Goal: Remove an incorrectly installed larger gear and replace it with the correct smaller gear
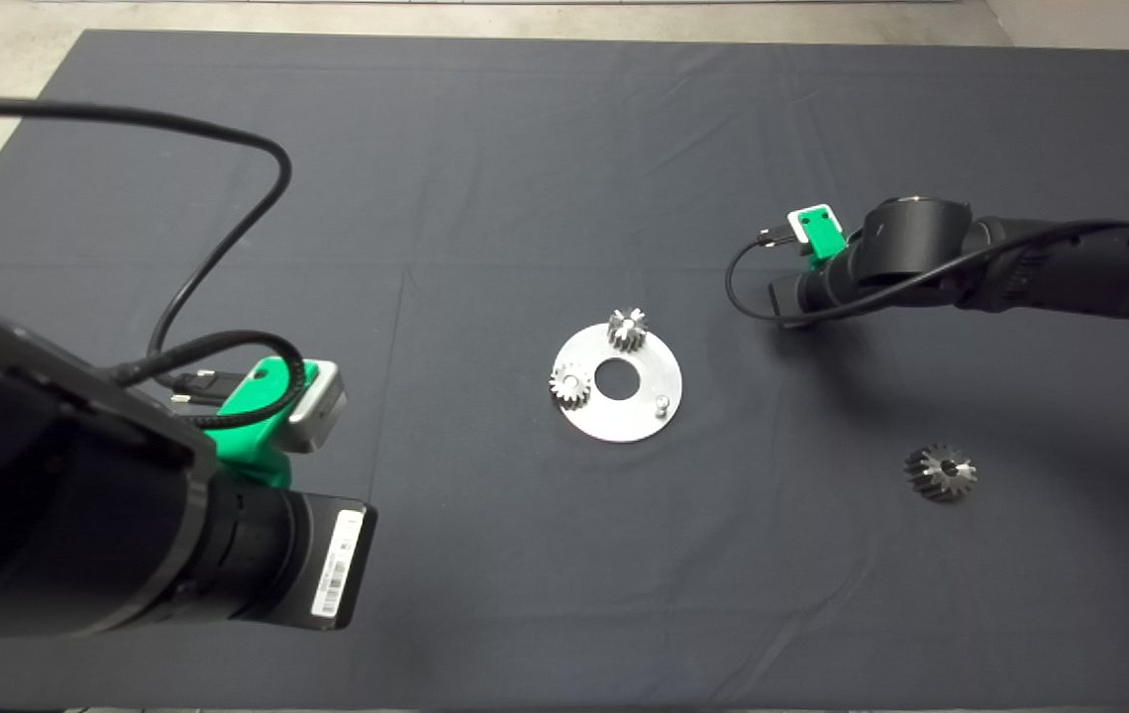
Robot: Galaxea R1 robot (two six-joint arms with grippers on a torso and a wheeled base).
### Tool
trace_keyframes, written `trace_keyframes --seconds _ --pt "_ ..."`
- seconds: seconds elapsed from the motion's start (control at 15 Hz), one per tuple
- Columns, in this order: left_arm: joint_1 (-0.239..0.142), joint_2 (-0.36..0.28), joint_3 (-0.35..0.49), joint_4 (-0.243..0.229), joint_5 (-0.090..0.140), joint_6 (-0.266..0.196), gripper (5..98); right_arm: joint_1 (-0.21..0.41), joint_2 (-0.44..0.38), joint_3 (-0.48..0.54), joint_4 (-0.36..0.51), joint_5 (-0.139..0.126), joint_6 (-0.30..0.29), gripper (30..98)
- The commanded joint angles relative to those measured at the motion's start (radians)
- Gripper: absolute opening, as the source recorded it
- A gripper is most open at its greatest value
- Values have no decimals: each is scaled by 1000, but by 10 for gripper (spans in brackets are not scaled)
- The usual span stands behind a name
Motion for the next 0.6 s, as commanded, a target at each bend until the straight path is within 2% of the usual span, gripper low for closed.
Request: trace_keyframes --seconds 0.0,0.53 --pt "-17 4 -6 -10 69 -6 53 -1 -11 5 8 -33 1 420" --pt "-17 4 -7 -10 69 -6 53 4 -8 22 10 -38 2 384"
